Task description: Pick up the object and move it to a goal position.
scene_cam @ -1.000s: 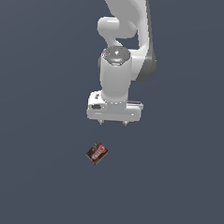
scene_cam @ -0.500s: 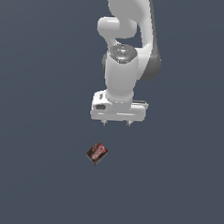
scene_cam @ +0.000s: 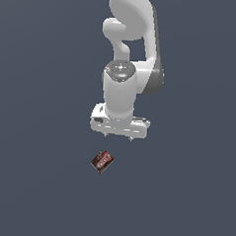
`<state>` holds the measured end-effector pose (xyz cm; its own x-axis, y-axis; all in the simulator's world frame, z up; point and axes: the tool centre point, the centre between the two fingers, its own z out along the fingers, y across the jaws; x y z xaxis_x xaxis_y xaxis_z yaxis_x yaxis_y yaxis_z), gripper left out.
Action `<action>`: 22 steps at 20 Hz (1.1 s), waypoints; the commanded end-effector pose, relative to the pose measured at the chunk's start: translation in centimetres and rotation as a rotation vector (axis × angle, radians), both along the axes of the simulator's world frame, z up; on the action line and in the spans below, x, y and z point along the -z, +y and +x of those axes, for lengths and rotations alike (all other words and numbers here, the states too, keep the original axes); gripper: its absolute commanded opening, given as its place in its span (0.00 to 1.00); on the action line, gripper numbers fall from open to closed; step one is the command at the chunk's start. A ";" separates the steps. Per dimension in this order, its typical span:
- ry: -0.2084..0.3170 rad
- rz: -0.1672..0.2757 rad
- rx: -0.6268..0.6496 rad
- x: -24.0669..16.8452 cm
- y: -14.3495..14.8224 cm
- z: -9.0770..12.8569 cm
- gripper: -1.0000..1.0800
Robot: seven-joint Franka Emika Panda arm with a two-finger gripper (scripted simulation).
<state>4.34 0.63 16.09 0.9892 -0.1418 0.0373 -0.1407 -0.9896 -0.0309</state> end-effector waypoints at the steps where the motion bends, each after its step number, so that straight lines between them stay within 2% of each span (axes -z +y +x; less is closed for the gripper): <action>1: 0.007 0.002 0.066 1.0 -0.8 0.7 0.96; 12: 0.037 -0.002 0.404 6.5 -4.7 3.9 0.96; 22: 0.047 -0.012 0.554 9.3 -6.5 4.9 0.96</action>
<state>9.13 -5.74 7.06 0.7772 -0.6292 -0.0005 -0.6292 -0.7772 -0.0025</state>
